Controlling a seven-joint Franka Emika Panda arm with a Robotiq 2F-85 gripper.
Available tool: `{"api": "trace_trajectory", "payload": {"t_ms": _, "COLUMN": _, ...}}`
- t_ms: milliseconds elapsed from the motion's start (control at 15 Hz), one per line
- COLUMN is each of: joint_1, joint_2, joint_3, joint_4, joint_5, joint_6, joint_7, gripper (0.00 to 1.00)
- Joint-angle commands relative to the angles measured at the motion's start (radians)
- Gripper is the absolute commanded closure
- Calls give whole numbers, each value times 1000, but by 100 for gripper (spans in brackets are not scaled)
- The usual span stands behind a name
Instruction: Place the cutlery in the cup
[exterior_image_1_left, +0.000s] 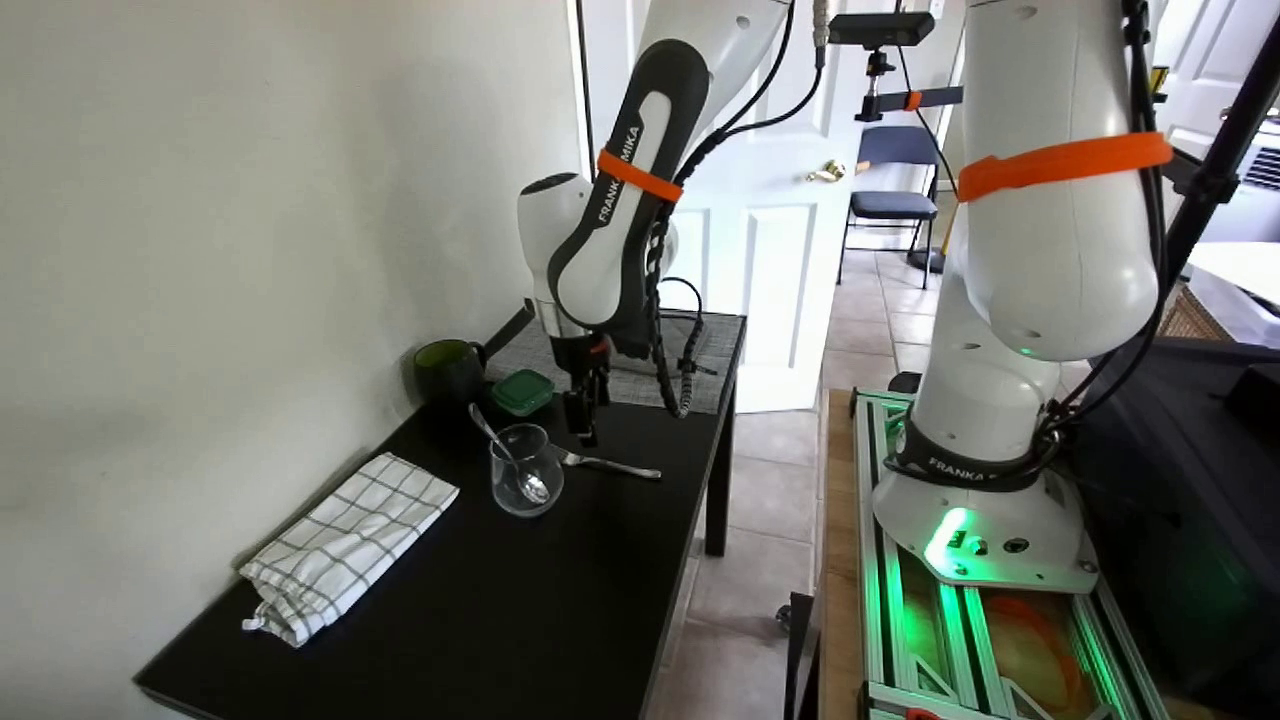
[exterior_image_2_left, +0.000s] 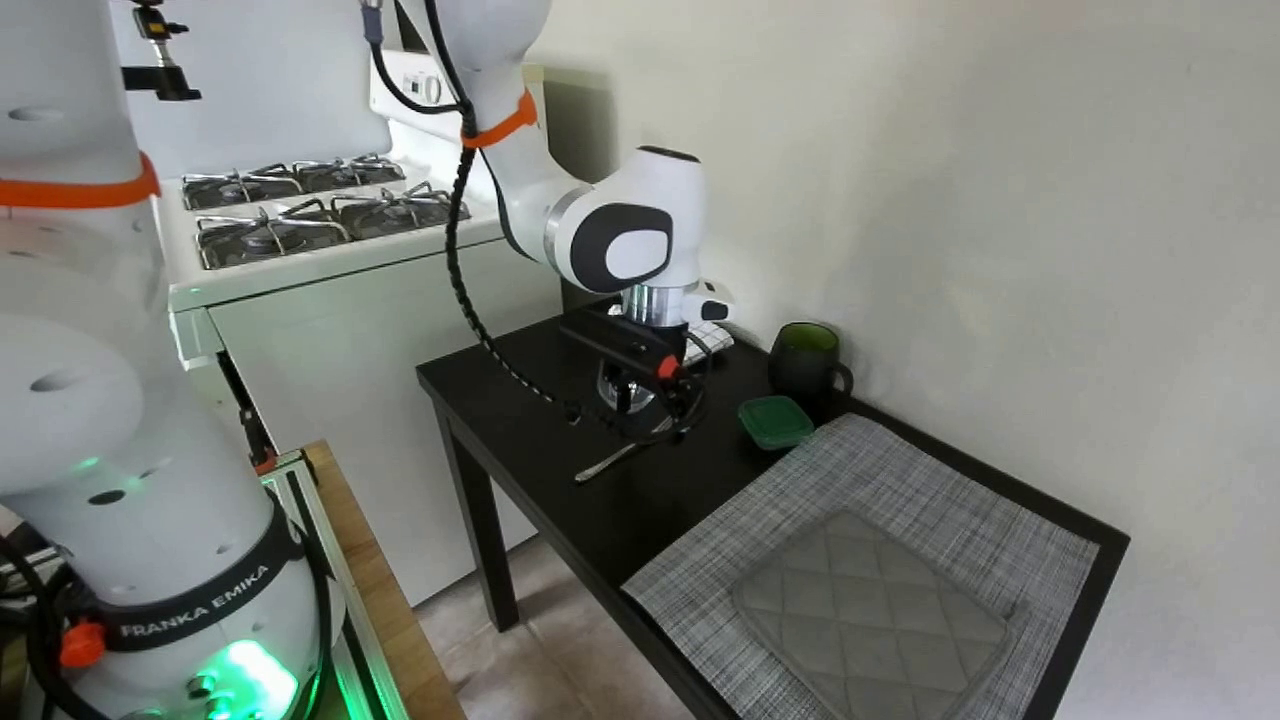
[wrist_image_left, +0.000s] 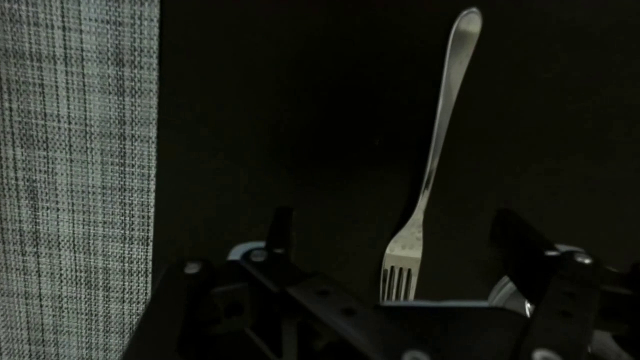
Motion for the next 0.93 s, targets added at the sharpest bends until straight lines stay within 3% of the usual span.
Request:
{"api": "trace_trajectory", "payload": {"t_ms": 0, "joint_1": 10, "joint_2": 25, "joint_3": 9, "joint_4": -9, "joint_5": 9, "joint_6": 42, "joint_7": 26, "gripper": 26}}
{"api": "trace_trajectory", "payload": {"t_ms": 133, "joint_1": 14, "joint_2": 31, "joint_3": 12, "joint_4": -10, "joint_5": 8, "joint_6": 49, "joint_7": 37, "gripper": 42}}
{"api": "trace_trajectory", "payload": {"t_ms": 200, "joint_1": 17, "joint_2": 35, "joint_3": 13, "joint_4": -11, "joint_5": 6, "joint_6": 51, "joint_7": 42, "gripper": 19}}
{"api": "trace_trajectory", "payload": {"t_ms": 267, "joint_1": 19, "joint_2": 38, "joint_3": 15, "joint_4": -12, "joint_5": 7, "joint_6": 54, "joint_7": 48, "gripper": 11}}
{"api": "trace_trajectory", "payload": {"t_ms": 467, "joint_1": 24, "joint_2": 51, "joint_3": 19, "joint_4": -13, "joint_5": 8, "joint_6": 64, "joint_7": 68, "gripper": 0}}
{"api": "trace_trajectory", "payload": {"t_ms": 533, "joint_1": 26, "joint_2": 55, "joint_3": 20, "joint_4": -14, "joint_5": 7, "joint_6": 69, "joint_7": 75, "gripper": 1}}
{"api": "trace_trajectory", "payload": {"t_ms": 600, "joint_1": 28, "joint_2": 59, "joint_3": 20, "joint_4": -14, "joint_5": 5, "joint_6": 77, "joint_7": 82, "gripper": 18}}
{"api": "trace_trajectory", "payload": {"t_ms": 667, "joint_1": 30, "joint_2": 64, "joint_3": 19, "joint_4": -14, "joint_5": 3, "joint_6": 83, "joint_7": 88, "gripper": 26}}
{"api": "trace_trajectory", "payload": {"t_ms": 733, "joint_1": 32, "joint_2": 69, "joint_3": 19, "joint_4": -12, "joint_5": 3, "joint_6": 88, "joint_7": 93, "gripper": 27}}
{"api": "trace_trajectory", "payload": {"t_ms": 867, "joint_1": 37, "joint_2": 79, "joint_3": 16, "joint_4": -11, "joint_5": -2, "joint_6": 102, "joint_7": 106, "gripper": 42}}
